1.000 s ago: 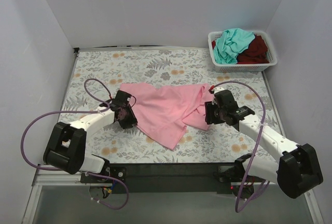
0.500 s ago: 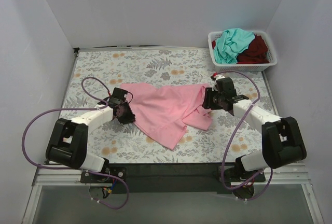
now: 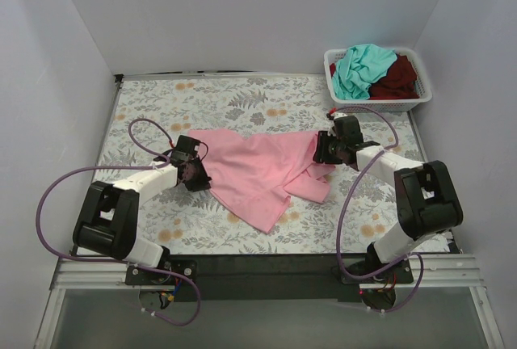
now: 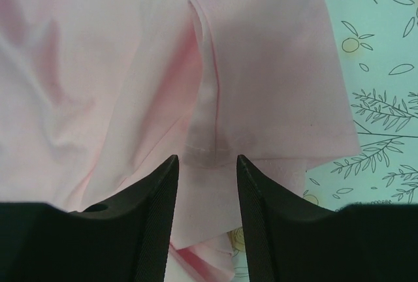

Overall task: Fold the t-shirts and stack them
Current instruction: Flatten the tshirt out

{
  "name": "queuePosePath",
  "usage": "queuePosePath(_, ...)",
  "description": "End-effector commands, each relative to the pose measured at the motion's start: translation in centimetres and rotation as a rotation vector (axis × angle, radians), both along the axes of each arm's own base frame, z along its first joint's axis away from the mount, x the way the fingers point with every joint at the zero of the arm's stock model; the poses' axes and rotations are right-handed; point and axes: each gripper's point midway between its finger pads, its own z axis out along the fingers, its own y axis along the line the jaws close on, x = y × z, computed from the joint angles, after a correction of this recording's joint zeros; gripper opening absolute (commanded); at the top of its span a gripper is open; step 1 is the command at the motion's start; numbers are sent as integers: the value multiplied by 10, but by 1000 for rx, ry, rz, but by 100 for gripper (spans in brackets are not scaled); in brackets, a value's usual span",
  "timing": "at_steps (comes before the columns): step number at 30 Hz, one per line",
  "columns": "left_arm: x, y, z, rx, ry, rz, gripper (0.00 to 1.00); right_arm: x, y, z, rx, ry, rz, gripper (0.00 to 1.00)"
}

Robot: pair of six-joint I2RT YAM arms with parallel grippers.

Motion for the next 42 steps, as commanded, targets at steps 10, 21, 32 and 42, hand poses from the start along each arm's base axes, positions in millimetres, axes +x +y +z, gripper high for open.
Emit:
queuePosePath(10, -9, 31, -12, 120, 53, 22, 0, 33, -3, 8, -8, -75, 12, 6)
queuePosePath(21, 42, 87, 7, 193, 9, 131, 0, -25, -64, 51, -231, -65, -82, 1)
queuePosePath(32, 111, 113, 48, 191, -54, 196, 21, -93, -74, 78, -109, -125, -164, 1)
queuePosePath(42, 17, 66, 66, 45, -48, 139, 61, -107, -60, 37, -84, 6, -79, 1)
